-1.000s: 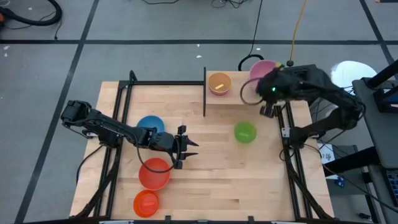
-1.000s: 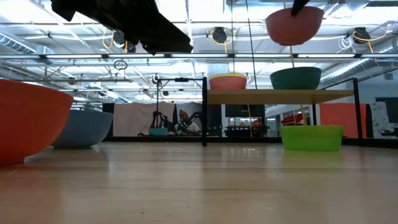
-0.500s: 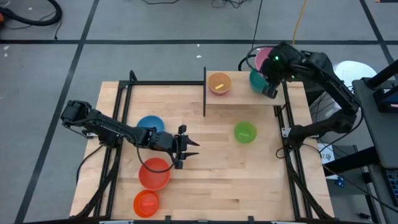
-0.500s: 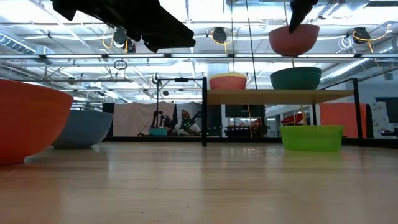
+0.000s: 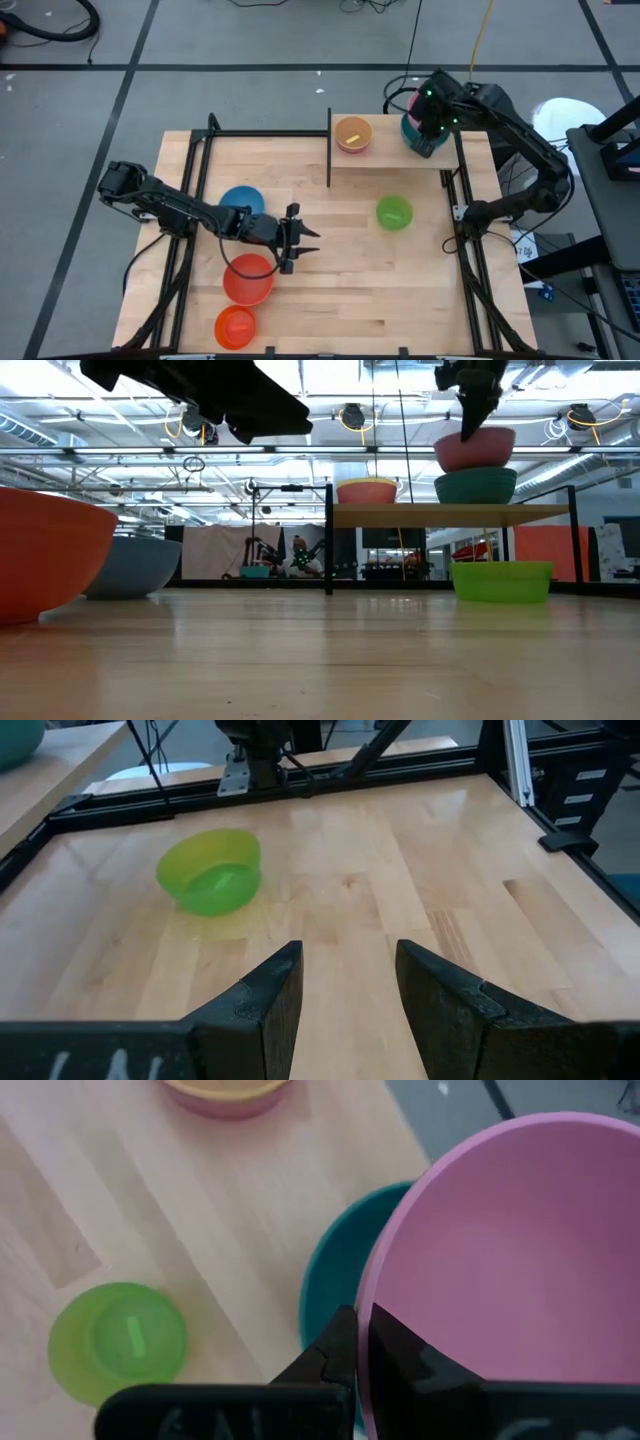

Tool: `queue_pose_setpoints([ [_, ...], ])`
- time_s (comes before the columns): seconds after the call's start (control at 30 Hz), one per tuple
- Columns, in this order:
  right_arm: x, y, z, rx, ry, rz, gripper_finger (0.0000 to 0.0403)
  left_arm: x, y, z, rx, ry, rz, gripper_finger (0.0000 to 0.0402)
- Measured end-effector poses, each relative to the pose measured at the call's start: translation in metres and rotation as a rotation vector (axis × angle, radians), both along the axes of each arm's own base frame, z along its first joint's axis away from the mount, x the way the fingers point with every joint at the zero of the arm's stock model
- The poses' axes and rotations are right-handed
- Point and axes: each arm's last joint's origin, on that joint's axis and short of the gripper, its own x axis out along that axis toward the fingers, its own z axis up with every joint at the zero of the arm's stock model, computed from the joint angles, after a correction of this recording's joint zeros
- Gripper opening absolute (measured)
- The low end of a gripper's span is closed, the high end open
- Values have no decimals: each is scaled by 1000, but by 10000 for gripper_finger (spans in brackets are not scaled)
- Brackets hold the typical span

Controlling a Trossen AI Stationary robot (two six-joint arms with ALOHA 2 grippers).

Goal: Place and stack bowls onto a shelf
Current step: Stack the large pink bowl on top of the large green bowl on the shelf

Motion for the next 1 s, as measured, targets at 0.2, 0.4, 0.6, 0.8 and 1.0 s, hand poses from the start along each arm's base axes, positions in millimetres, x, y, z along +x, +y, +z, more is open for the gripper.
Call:
queue_pose_setpoints([
  [0.2,5,-4,-22,7,-5,-21,0,0,-1,0,0,0,-3,168],
  [0.4,6,-5,-32,32,0,-54,0,0,-1,0,-1,0,-3,168],
  [0.6,7,-6,-36,32,-7,-61,6,0,0,0,3,0,-3,168],
  [0.8,7,-6,-37,36,-5,-63,12,0,0,0,3,0,-2,168],
  [1.0,7,-5,-37,56,-24,-55,13,0,0,0,5,1,-3,168],
])
